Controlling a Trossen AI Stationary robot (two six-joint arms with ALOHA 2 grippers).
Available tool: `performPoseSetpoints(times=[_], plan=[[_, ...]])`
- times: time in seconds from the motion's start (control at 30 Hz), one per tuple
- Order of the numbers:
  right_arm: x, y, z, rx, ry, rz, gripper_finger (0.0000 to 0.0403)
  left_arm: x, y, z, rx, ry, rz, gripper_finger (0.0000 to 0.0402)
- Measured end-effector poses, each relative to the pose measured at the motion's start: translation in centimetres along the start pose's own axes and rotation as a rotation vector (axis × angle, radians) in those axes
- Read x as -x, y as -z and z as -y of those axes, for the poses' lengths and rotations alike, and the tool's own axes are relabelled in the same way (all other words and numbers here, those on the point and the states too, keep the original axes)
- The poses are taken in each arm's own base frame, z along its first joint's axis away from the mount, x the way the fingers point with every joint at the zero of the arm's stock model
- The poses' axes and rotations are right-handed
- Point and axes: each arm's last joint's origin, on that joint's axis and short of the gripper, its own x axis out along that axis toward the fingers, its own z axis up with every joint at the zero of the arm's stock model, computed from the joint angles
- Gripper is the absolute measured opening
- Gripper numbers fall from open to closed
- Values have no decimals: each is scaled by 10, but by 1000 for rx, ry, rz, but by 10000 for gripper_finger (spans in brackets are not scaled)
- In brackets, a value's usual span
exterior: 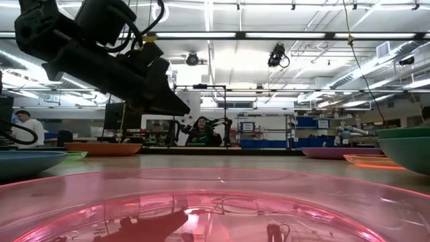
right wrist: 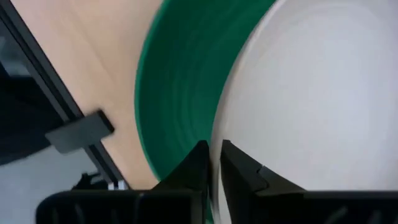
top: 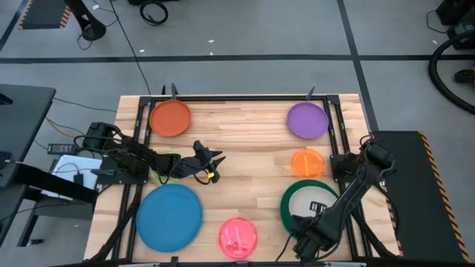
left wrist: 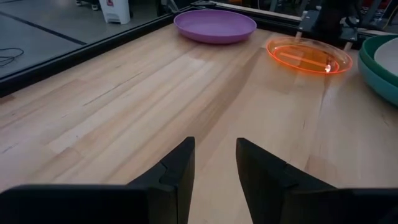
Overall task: Stack plastic plates
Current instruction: Stack the white plate on top of the green plate, then stack the purple plate on top of the white plate
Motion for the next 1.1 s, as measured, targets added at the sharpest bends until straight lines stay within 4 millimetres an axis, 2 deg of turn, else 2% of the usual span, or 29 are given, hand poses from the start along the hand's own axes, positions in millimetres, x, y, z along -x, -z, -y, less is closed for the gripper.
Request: performPoseSetpoints(times=[0.13, 0.27, 0.33, 0.47, 0.6, 0.87, 0.97, 1.1], plan=[[-11, -4, -6, 14, -24, -58, 83, 0, 0, 0, 1, 0, 0, 123], [-11, -12, -8, 30, -68, -52, 124, 0, 0, 1, 0, 3, 1, 123], [-4, -17, -4, 17, -94, -47, 142, 1, 0, 1, 2, 4, 1, 123], [23, -27, 14, -11, -139, 16, 173, 3, 0, 5, -1, 24, 8, 123], [51, -37, 41, -23, -103, 160, 196, 7, -2, 11, -28, 58, 38, 123], [90, -63, 123, -159, 261, 427, 210, 12, -5, 19, -38, 98, 86, 123], [91, -78, 154, -183, 312, 436, 211, 14, -6, 21, -45, 110, 100, 123], [84, -102, 202, -236, 343, 423, 210, 15, -7, 22, -42, 117, 112, 123]])
